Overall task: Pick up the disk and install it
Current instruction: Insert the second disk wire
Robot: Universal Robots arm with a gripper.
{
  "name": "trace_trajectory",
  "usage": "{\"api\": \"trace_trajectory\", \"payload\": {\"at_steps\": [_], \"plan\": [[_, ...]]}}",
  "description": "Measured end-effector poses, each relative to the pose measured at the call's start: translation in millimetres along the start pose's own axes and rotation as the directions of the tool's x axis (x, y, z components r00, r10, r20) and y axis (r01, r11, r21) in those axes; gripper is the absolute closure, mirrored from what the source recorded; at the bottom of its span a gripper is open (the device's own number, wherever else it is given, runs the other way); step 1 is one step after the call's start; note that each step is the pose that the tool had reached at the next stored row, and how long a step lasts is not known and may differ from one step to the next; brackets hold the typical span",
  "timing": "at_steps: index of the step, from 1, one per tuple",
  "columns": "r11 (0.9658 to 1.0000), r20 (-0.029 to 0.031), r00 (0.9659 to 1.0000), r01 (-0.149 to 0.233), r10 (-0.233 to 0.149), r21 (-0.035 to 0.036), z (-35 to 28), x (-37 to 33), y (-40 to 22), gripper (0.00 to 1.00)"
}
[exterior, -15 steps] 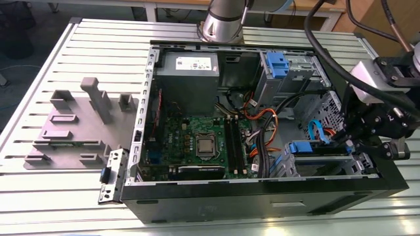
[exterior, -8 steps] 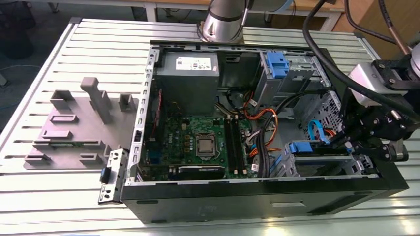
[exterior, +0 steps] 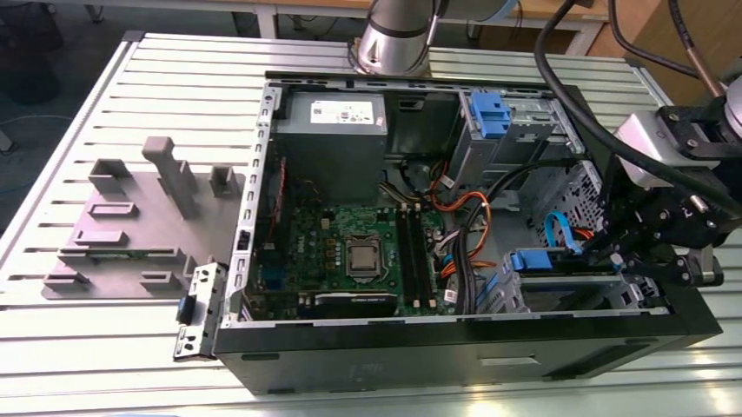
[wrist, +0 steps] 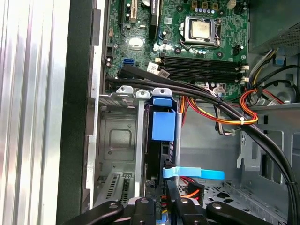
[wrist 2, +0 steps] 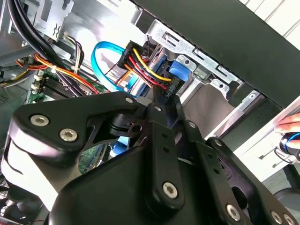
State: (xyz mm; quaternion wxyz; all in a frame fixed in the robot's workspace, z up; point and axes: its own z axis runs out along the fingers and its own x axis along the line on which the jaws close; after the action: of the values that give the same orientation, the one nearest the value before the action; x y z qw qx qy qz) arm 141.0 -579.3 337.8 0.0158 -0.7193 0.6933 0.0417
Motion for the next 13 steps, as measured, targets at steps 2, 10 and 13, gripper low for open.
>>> {"api": "trace_trajectory", "payload": {"at_steps": [2, 10, 13], "plan": [[1.0, 0.0, 1.0, 0.001, -0.001, -0.0001, 1.3, -0.4, -0.1, 0.76], [1.0, -0.0002, 1.0, 0.007, -0.007, -0.0006, 4.0, -6.2, -1.1, 0.76], [1.0, -0.0004, 1.0, 0.008, -0.008, -0.0011, 3.9, -6.9, -4.2, 0.76]]}}
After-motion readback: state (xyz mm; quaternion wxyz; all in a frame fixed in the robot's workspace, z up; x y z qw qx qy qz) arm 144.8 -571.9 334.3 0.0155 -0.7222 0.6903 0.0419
